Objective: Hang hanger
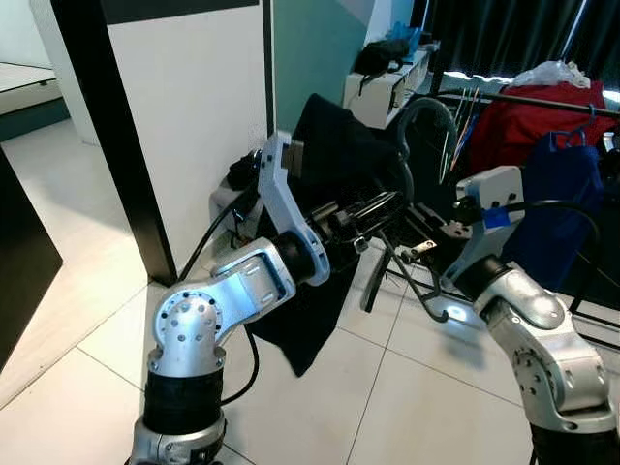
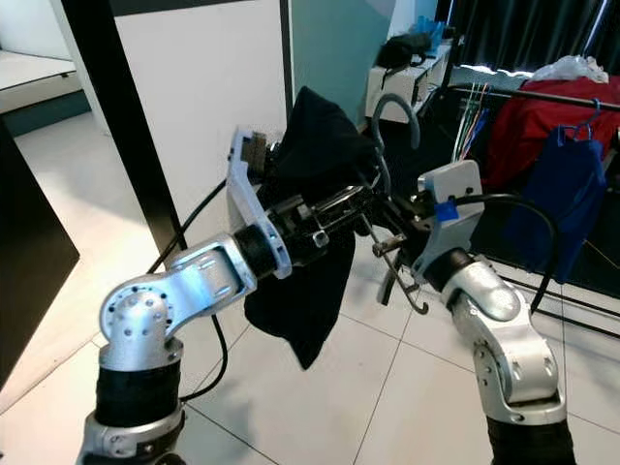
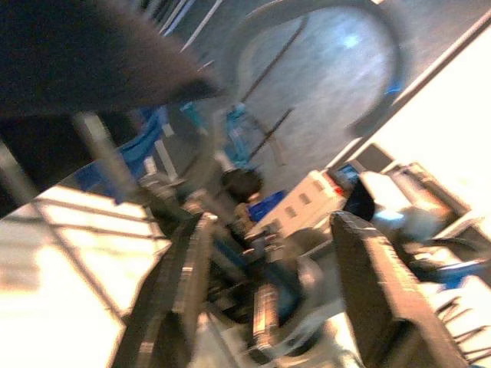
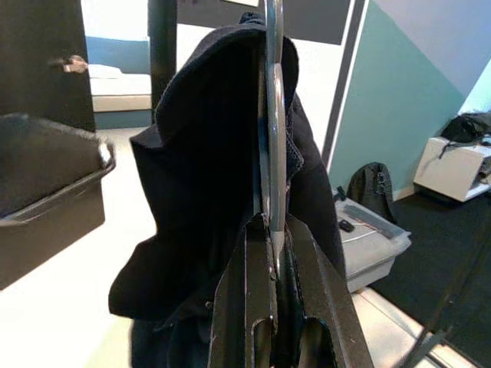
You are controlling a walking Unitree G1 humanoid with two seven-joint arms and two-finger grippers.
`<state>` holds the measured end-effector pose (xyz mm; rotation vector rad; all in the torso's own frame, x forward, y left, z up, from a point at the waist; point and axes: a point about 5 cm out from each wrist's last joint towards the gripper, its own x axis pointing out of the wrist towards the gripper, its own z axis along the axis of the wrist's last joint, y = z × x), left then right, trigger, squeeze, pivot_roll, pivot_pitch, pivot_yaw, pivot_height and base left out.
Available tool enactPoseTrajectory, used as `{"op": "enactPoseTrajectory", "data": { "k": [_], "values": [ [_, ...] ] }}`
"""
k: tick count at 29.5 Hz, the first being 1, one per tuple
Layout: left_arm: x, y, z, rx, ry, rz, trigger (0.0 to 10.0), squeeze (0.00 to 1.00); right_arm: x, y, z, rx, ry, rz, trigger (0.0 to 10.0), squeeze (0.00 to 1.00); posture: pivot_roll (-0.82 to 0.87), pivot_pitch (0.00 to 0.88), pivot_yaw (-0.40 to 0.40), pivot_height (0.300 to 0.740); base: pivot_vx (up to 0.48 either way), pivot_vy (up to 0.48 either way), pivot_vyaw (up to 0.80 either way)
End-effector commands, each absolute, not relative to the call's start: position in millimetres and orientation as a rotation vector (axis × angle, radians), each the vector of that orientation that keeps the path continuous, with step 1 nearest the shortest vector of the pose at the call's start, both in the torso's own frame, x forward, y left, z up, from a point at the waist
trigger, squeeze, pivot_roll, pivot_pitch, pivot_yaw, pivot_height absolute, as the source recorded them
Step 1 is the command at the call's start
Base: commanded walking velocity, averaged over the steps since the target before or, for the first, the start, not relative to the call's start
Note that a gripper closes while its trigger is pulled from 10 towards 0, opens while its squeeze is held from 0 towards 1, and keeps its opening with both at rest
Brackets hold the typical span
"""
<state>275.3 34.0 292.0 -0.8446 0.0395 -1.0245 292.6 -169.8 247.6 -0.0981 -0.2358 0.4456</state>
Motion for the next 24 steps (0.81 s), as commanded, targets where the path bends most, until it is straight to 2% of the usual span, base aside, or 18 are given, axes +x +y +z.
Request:
{"op": "enactPoseTrajectory", "data": {
  "k": [1,6,11,12,13,14,17,19,21,22,24],
  "values": [
    [262,14,307,-0.987,-0.008,-1.151,10.0,1.00,292,-167,263,-0.085,-0.325,0.464,10.0,0.00,-0.08,0.000,-0.011,0.740,0.000,0.000,0.00],
    [254,20,318,-1.003,-0.068,-1.227,10.0,1.00,289,-165,269,-0.046,-0.356,0.499,10.0,0.00,-0.09,0.000,-0.009,0.740,0.000,0.000,0.00],
    [260,35,323,-1.025,-0.118,-1.182,10.0,1.00,285,-172,275,0.079,-0.386,0.564,10.0,0.00,-0.08,0.000,-0.012,0.740,0.000,0.000,0.00],
    [266,46,327,-1.036,-0.155,-1.149,10.0,0.93,282,-181,276,0.170,-0.398,0.597,10.0,0.00,-0.08,0.000,-0.015,0.740,0.000,0.000,0.00],
    [272,61,331,-1.023,-0.206,-1.115,10.0,0.00,277,-193,276,0.254,-0.408,0.650,10.0,0.00,-0.08,0.000,-0.017,0.740,0.000,0.000,0.00],
    [272,61,331,-1.023,-0.206,-1.115,10.0,0.00,277,-193,276,0.254,-0.408,0.650,10.0,0.00,-0.08,0.000,-0.017,0.740,0.000,0.000,0.00],
    [275,106,345,-0.924,-0.357,-1.080,10.0,0.00,265,-229,279,0.363,-0.440,0.705,10.0,0.00,-0.07,0.000,-0.021,0.740,0.000,0.000,0.00],
    [268,122,351,-0.847,-0.409,-1.109,10.0,0.00,260,-245,284,0.391,-0.478,0.697,10.0,0.00,-0.07,0.000,-0.020,0.740,0.000,0.000,0.00],
    [265,126,352,-0.820,-0.422,-1.126,10.0,0.00,258,-250,286,0.401,-0.493,0.698,10.0,0.00,-0.07,0.000,-0.020,0.740,0.000,0.000,0.00],
    [255,129,353,-0.735,-0.435,-1.188,10.0,0.00,253,-257,286,0.413,-0.504,0.718,10.0,0.00,-0.07,0.000,-0.020,0.740,0.000,0.000,0.00],
    [245,130,353,-0.680,-0.437,-1.248,10.0,0.00,252,-262,284,0.409,-0.498,0.712,10.0,0.00,-0.07,0.000,-0.016,0.740,0.000,0.000,0.00]
  ]
}}
